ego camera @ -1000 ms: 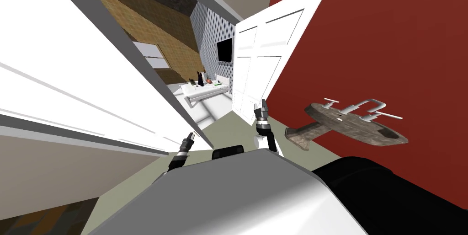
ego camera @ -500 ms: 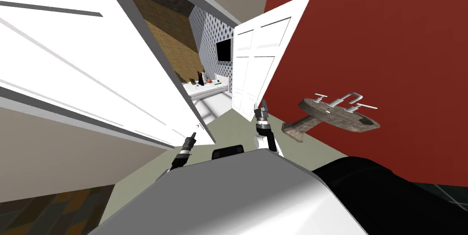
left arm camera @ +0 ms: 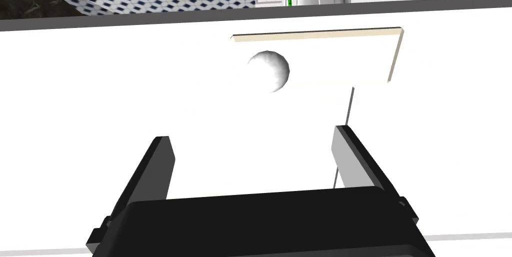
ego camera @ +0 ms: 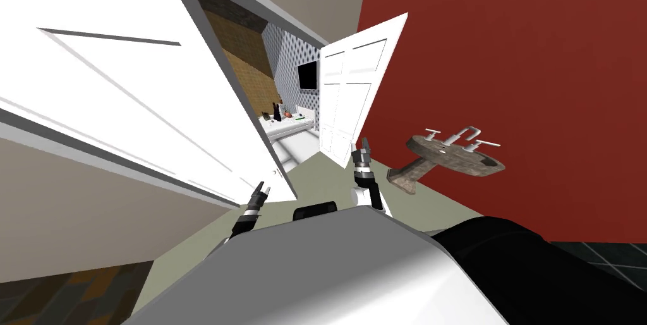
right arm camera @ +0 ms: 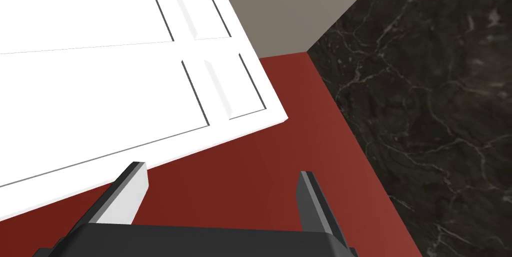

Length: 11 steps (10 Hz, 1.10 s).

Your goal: Pull the door open

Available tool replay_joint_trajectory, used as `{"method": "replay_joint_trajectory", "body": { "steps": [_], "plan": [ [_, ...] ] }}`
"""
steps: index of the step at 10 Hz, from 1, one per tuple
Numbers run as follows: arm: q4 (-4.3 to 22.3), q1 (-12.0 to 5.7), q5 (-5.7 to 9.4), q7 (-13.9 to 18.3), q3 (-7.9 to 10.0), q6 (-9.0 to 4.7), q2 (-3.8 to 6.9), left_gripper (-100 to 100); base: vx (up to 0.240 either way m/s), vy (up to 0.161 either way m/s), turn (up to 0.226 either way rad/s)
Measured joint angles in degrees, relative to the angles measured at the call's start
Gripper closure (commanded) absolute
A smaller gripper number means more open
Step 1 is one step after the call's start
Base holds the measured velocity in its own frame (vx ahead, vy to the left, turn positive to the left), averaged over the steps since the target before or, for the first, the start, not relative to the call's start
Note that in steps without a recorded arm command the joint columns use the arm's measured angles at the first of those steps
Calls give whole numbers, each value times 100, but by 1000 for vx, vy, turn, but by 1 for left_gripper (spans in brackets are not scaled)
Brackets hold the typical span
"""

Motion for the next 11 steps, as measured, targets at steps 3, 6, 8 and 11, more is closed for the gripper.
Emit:
{"method": "replay_joint_trajectory", "body": {
  "steps": [3, 6, 8, 11],
  "plan": [
    [191, -69, 90, -15, 202, -59, -34, -100, 206, -8, -139],
    [187, -85, 92, -15, 208, -58, -30, 100, -23, -1, -11],
    [191, -80, 87, -18, 199, -47, -36, 100, -13, 1, 6],
    [211, -47, 83, 23, 162, -102, 15, 100, -101, 55, -134]
  ]
}}
